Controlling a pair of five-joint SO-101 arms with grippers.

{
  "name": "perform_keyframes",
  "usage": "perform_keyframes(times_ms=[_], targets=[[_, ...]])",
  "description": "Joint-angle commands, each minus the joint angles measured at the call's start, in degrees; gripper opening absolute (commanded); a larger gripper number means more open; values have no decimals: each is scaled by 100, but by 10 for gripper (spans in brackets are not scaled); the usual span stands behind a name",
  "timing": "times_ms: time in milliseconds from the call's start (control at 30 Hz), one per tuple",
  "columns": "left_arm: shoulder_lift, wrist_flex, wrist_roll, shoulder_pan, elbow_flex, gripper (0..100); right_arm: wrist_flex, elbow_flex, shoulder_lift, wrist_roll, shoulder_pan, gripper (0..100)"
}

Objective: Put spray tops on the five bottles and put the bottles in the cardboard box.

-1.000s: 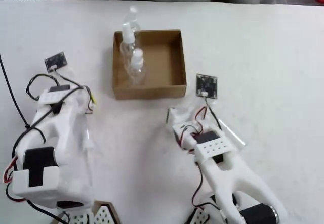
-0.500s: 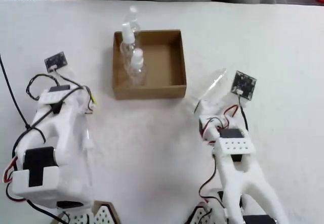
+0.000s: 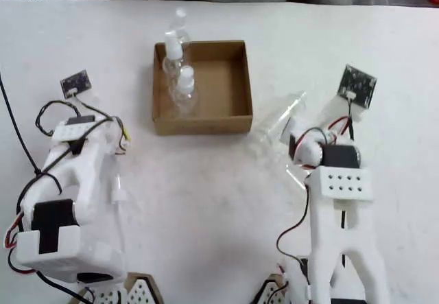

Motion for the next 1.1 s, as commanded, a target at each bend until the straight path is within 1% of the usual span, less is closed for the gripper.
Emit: perform_keyframes(times_ms=[0,400,467,600,767,1067], targets=[[-163,-97,-79,22,-26,31,321,-905,207,62,22,22],[-163,-114,-141,22,-26,31,453,-2154,1868,62,22,24],[-163,-114,-343,22,-26,31,453,-2418,2220,53,13,56],[-163,-114,-369,31,-35,31,462,-2963,2914,53,31,149],[-163,-114,-387,48,-44,31,576,-3657,3679,-598,57,159],[-163,-114,-396,110,-35,31,1332,-5257,5068,-1046,40,159]])
